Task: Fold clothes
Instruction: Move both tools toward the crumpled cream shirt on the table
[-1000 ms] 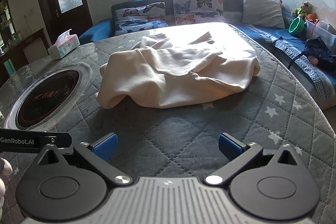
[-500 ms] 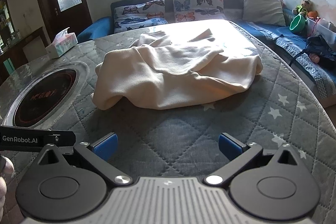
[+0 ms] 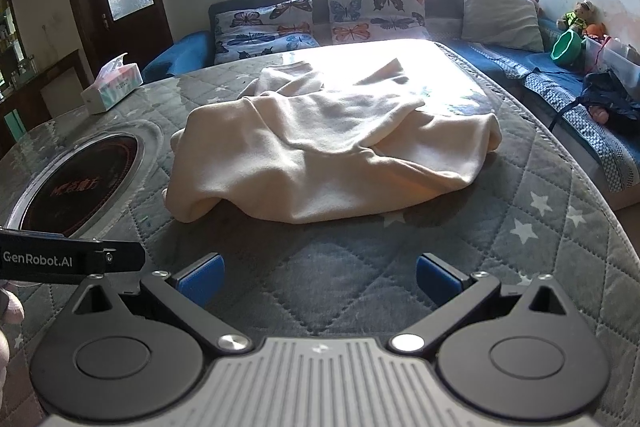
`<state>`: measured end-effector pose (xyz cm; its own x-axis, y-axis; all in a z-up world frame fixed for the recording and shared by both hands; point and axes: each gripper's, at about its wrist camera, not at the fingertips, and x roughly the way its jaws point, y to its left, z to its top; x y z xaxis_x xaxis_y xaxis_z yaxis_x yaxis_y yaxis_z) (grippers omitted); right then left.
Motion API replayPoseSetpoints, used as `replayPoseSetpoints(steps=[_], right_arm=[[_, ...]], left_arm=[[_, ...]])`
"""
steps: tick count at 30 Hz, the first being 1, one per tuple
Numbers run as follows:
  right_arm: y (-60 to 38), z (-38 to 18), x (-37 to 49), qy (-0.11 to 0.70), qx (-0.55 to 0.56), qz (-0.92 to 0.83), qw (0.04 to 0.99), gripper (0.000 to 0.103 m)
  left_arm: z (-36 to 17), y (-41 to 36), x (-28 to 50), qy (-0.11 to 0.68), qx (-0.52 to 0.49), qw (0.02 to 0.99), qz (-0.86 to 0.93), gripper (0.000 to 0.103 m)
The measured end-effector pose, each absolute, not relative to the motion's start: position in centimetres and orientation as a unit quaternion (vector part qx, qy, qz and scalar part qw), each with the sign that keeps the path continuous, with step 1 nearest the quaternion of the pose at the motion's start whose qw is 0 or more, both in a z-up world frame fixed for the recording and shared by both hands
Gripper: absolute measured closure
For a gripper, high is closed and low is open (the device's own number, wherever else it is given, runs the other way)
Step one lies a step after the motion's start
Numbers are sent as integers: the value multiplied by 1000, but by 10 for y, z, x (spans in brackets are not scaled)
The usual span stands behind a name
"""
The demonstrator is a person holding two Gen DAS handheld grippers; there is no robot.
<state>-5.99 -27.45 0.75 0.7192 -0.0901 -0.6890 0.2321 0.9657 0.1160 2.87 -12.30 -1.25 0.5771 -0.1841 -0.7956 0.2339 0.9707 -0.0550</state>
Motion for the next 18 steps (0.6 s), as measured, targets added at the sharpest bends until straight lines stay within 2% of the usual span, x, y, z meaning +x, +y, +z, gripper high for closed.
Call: replayPoseSetpoints(steps=[18], right_arm=[[-282, 9, -44, 369, 92, -90, 921, 0]], left_arm=[[-8, -136, 48, 437, 46, 890, -124, 0]])
